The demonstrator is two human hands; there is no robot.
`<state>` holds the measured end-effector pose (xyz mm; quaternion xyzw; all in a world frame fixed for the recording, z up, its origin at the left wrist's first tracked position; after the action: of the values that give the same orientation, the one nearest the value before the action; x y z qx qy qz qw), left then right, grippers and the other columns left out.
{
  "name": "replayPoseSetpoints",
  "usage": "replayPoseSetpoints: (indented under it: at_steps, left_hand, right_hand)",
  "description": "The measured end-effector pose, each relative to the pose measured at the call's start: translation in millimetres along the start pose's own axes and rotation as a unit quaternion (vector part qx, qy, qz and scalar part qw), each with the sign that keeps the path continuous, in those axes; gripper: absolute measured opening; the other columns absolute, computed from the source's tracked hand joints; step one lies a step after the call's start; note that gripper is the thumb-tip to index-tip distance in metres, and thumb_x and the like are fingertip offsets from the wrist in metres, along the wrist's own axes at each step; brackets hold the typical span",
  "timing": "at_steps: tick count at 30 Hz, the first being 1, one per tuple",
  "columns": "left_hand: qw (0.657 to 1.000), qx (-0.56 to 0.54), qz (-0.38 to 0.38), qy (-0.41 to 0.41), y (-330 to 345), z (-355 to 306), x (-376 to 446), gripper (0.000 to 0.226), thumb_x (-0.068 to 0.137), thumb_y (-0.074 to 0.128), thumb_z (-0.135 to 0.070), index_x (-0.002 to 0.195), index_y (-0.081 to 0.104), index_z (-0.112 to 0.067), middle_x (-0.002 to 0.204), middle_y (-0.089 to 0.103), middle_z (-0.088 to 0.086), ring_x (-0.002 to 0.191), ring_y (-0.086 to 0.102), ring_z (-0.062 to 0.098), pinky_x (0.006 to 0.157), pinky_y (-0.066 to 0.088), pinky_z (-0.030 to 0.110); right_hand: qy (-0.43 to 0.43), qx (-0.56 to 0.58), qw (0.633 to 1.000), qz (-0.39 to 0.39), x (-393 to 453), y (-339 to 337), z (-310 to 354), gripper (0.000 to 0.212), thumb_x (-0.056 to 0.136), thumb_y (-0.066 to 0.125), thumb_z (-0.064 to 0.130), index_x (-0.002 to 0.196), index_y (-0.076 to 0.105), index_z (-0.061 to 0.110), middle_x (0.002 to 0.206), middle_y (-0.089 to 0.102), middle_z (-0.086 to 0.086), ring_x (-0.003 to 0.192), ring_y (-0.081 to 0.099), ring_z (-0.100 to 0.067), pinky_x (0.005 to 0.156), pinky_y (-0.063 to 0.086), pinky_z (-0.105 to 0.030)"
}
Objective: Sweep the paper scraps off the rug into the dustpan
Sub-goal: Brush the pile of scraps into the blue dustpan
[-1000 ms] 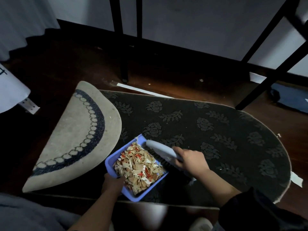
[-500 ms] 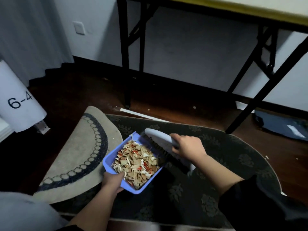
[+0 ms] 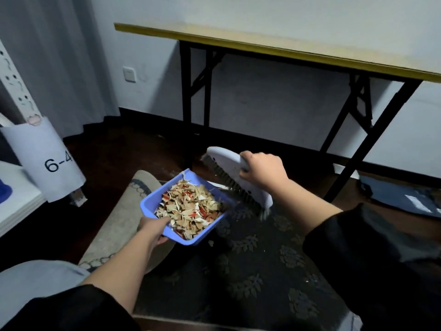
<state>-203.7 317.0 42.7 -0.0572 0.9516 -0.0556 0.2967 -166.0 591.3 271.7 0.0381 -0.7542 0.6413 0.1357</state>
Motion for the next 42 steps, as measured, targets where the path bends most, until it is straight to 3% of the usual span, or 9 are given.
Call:
replayPoseSetpoints:
  at_steps: [6,10,12,18,24,29,32,36,42]
  left_hand:
    - [0.998,0.063,0.005,0.018,-31.9,-41.2,-7.6,0.027,0.079,0.063,-0.016,0.104,0.061,-0.004,0.105,0.068,0.017,0.073,0.06,0.023,0.035,0.042,0.018]
    - [0.997,0.067,-0.012,0.025,-53.0,-57.4,-22.3,0.01,0.083,0.062,-0.013,0.086,0.054,-0.009,0.08,0.059,0.01,0.062,0.053,0.018,0.048,0.043,0.025]
    - [0.997,0.066,-0.02,0.021,-60.1,-56.2,-25.7,0.017,0.084,0.06,-0.01,0.074,0.046,-0.012,0.071,0.052,0.008,0.06,0.049,0.017,0.052,0.041,0.026]
    - [0.997,0.063,-0.035,-0.009,-72.9,-18.5,-17.7,0.018,0.084,0.061,-0.01,0.072,0.048,-0.011,0.071,0.052,0.007,0.06,0.05,0.018,0.049,0.041,0.025]
    - [0.997,0.045,-0.043,-0.044,-62.7,45.6,11.0,0.024,0.082,0.062,-0.005,0.102,0.05,-0.006,0.076,0.055,0.011,0.076,0.056,0.027,0.066,0.049,0.033]
    - [0.994,0.05,-0.037,-0.095,-45.6,117.5,39.5,0.028,0.083,0.062,0.0,0.109,0.053,-0.005,0.102,0.06,0.016,0.093,0.058,0.031,0.081,0.049,0.04]
    - [0.991,0.072,-0.037,-0.105,-47.9,145.5,39.5,0.045,0.082,0.066,0.003,0.124,0.051,0.007,0.116,0.059,0.024,0.104,0.059,0.038,0.088,0.05,0.042]
    - [0.986,0.12,-0.017,-0.118,-36.1,188.7,59.5,0.063,0.073,0.076,0.005,0.13,0.05,0.011,0.13,0.054,0.028,0.118,0.055,0.038,0.096,0.046,0.042]
    - [0.979,0.157,0.038,-0.126,-20.8,228.1,83.1,0.095,0.051,0.078,-0.027,0.136,0.048,0.002,0.133,0.055,0.023,0.121,0.054,0.036,0.099,0.046,0.045]
  right_hand:
    - [-0.02,-0.007,0.999,-0.04,23.1,-53.6,18.9,0.04,0.086,0.054,0.042,0.118,0.053,0.018,0.108,0.065,-0.011,0.097,0.062,-0.034,0.07,0.042,-0.033]
    - [-0.028,0.001,0.998,-0.059,31.7,-72.5,34.5,0.037,0.086,0.053,0.041,0.114,0.054,0.017,0.104,0.065,-0.009,0.093,0.063,-0.033,0.065,0.037,-0.032]
    - [-0.028,0.007,0.998,-0.061,34.0,-74.1,39.4,0.035,0.086,0.053,0.04,0.113,0.054,0.016,0.103,0.065,-0.009,0.092,0.062,-0.033,0.064,0.037,-0.031]
    - [-0.018,0.02,0.998,-0.055,32.6,-49.6,37.5,0.034,0.086,0.051,0.039,0.111,0.054,0.017,0.102,0.066,-0.01,0.092,0.063,-0.033,0.064,0.038,-0.032]
    - [0.015,0.056,0.998,0.0,18.4,29.0,16.4,0.035,0.087,0.051,0.037,0.119,0.05,0.021,0.103,0.067,-0.009,0.09,0.064,-0.032,0.063,0.041,-0.032]
    - [0.032,0.052,0.993,0.099,-2.4,128.8,3.9,0.033,0.093,0.046,0.036,0.121,0.046,0.019,0.099,0.066,-0.007,0.081,0.062,-0.031,0.058,0.039,-0.03]
    - [0.024,0.061,0.989,0.133,-22.7,167.9,1.3,0.03,0.094,0.044,0.035,0.12,0.045,0.02,0.096,0.065,-0.006,0.073,0.058,-0.028,0.056,0.038,-0.029]
    - [0.038,0.057,0.979,0.191,-43.2,241.2,-5.7,0.028,0.095,0.045,0.033,0.12,0.043,0.02,0.098,0.067,-0.006,0.084,0.065,-0.031,0.057,0.039,-0.031]
    - [0.065,0.048,0.968,0.236,-64.0,303.3,-0.3,0.024,0.096,0.044,0.029,0.118,0.044,0.018,0.097,0.066,-0.004,0.083,0.066,-0.03,0.057,0.038,-0.03]
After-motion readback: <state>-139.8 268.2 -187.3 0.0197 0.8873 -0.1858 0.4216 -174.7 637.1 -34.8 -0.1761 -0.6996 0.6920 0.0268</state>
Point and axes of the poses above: each hand's wrist, its own x-axis towards the middle knuckle, its own y-axis out of the palm, z = x × y, the point moved 10 cm from there along x, towards the middle knuckle
